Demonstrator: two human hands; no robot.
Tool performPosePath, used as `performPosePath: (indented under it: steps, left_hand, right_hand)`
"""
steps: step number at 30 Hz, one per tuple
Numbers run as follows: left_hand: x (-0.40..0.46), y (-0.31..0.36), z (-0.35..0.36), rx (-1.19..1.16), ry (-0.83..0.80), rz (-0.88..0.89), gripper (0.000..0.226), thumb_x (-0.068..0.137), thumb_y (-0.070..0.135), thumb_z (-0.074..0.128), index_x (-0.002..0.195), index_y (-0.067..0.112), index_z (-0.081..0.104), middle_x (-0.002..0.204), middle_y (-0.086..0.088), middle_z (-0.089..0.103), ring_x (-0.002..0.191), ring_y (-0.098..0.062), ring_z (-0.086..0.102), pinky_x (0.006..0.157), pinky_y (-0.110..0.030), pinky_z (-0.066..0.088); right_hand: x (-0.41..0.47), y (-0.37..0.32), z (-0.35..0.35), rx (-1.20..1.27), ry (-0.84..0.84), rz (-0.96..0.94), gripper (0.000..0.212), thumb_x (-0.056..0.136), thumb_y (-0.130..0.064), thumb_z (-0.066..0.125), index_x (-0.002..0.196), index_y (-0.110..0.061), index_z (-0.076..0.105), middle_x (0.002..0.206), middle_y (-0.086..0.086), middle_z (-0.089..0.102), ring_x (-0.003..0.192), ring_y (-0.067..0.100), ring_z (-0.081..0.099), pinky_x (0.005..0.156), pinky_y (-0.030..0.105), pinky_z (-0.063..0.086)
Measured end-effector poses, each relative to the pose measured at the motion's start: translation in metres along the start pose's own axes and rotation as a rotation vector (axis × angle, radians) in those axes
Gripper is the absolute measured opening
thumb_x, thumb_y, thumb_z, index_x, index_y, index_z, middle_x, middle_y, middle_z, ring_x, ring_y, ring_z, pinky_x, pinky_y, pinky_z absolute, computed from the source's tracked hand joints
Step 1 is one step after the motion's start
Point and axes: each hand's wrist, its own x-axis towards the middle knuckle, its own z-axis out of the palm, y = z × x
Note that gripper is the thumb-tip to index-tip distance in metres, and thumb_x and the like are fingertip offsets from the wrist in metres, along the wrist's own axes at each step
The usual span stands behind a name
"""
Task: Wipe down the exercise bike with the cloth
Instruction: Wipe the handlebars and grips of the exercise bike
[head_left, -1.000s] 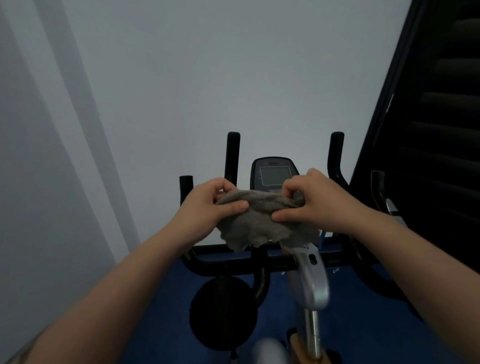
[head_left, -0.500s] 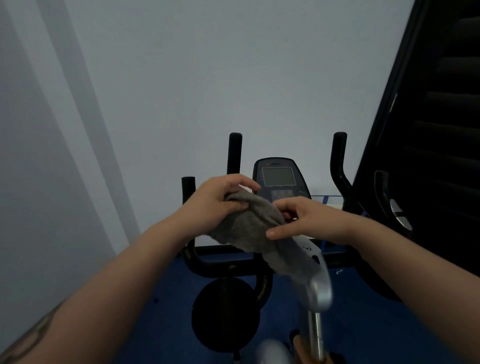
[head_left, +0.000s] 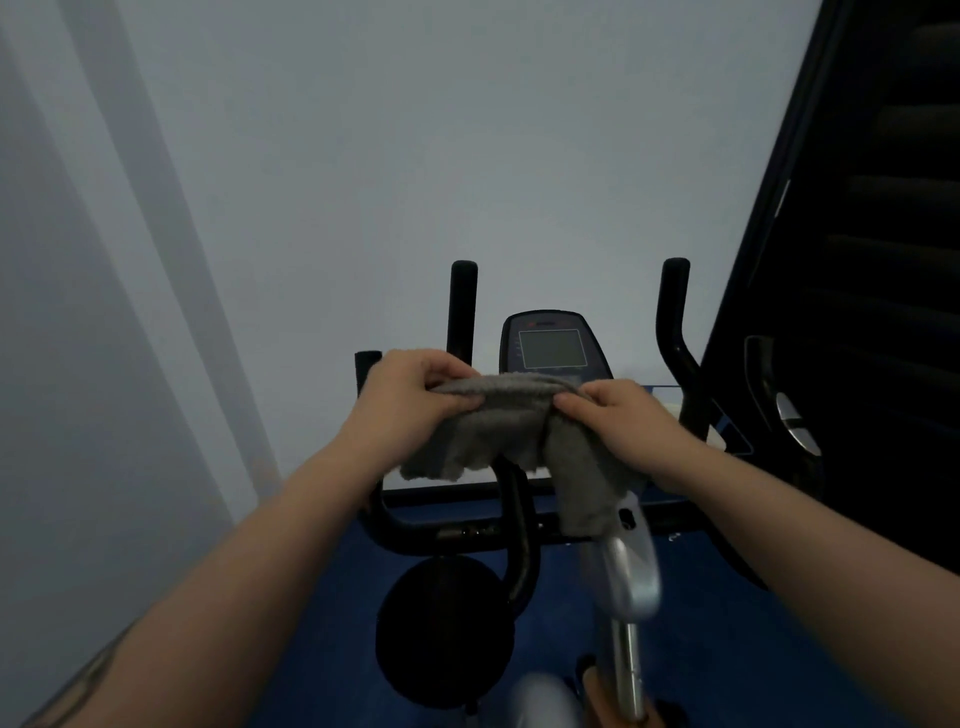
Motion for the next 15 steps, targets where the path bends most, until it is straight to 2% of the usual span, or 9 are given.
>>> performPosePath:
  steps: [3,4,6,8,9,10,12,13,15]
  left_hand:
    - [-0.020,0.003,0.033,-0.014,-0.019,0.029,0.022,0.080,0.011,0.076,0.092,0.029,0.071,0.090,0.010,0.071,0.088,-0.005,0.066,0.078,-0.018,0.047]
    - [-0.028,0.002,0.043,-0.007,-0.053,0.051,0.026,0.080,0.010,0.075,0.102,0.024,0.071,0.098,0.007,0.070,0.095,-0.008,0.064,0.082,-0.018,0.046]
    - [-0.046,-0.001,0.059,0.073,-0.182,0.126,0.049,0.081,0.016,0.075,0.127,0.018,0.062,0.126,0.006,0.059,0.117,-0.008,0.051,0.099,-0.017,0.038]
    - [-0.061,-0.007,0.066,0.128,-0.311,0.200,0.066,0.082,0.025,0.076,0.141,0.021,0.048,0.142,0.014,0.041,0.130,-0.002,0.034,0.109,-0.012,0.024]
    - [-0.067,-0.010,0.066,0.092,-0.324,0.216,0.063,0.083,0.026,0.075,0.140,0.024,0.049,0.142,0.017,0.043,0.130,0.001,0.036,0.109,-0.011,0.025]
    - [-0.071,-0.013,0.063,0.011,-0.282,0.201,0.053,0.084,0.023,0.073,0.134,0.026,0.057,0.135,0.018,0.053,0.123,0.003,0.046,0.105,-0.013,0.034]
    - [-0.077,-0.023,0.053,-0.159,-0.088,0.083,0.027,0.087,0.017,0.069,0.110,0.031,0.070,0.102,0.019,0.070,0.096,0.003,0.063,0.084,-0.017,0.050]
    - [-0.079,-0.030,0.049,-0.169,0.015,0.011,0.022,0.089,0.016,0.067,0.102,0.033,0.071,0.094,0.020,0.070,0.088,0.003,0.064,0.077,-0.017,0.051]
    - [-0.083,-0.046,0.043,-0.057,0.131,-0.109,0.019,0.090,0.019,0.063,0.098,0.035,0.069,0.092,0.021,0.069,0.087,0.005,0.062,0.078,-0.021,0.052]
  right_hand:
    - [-0.005,-0.008,0.018,0.548,0.003,0.283,0.030,0.098,-0.035,0.053,0.096,-0.010,0.070,0.090,0.009,0.073,0.074,0.019,0.068,0.057,0.027,0.052]
    - [-0.005,-0.010,0.022,0.676,-0.031,0.362,0.029,0.097,-0.037,0.052,0.099,-0.013,0.069,0.089,0.006,0.073,0.071,0.017,0.068,0.055,0.026,0.052]
    - [-0.008,-0.009,0.027,0.806,-0.118,0.429,0.032,0.093,-0.042,0.056,0.104,-0.015,0.068,0.087,0.004,0.072,0.071,0.016,0.068,0.054,0.025,0.052]
    - [-0.012,-0.005,0.032,0.798,-0.122,0.414,0.024,0.091,-0.034,0.062,0.104,-0.016,0.070,0.090,0.006,0.073,0.074,0.015,0.069,0.053,0.024,0.052]
    - [-0.013,-0.004,0.033,0.790,-0.081,0.395,0.016,0.091,-0.023,0.063,0.103,-0.016,0.069,0.090,0.006,0.074,0.071,0.015,0.070,0.050,0.023,0.052]
    - [-0.014,-0.002,0.033,0.798,-0.015,0.368,0.014,0.091,-0.014,0.062,0.103,-0.015,0.069,0.087,0.005,0.074,0.069,0.014,0.071,0.048,0.022,0.051]
    - [-0.012,-0.003,0.030,0.757,0.141,0.231,0.017,0.091,-0.009,0.062,0.103,-0.019,0.068,0.087,-0.002,0.074,0.076,0.012,0.071,0.050,0.021,0.052]
    - [-0.010,-0.004,0.028,0.646,0.208,0.113,0.017,0.090,-0.012,0.064,0.102,-0.024,0.068,0.089,-0.008,0.073,0.081,0.009,0.070,0.056,0.020,0.053]
    - [-0.010,-0.006,0.029,0.279,0.280,-0.144,0.017,0.089,-0.019,0.065,0.097,-0.034,0.065,0.091,-0.016,0.069,0.085,0.005,0.066,0.067,0.023,0.054]
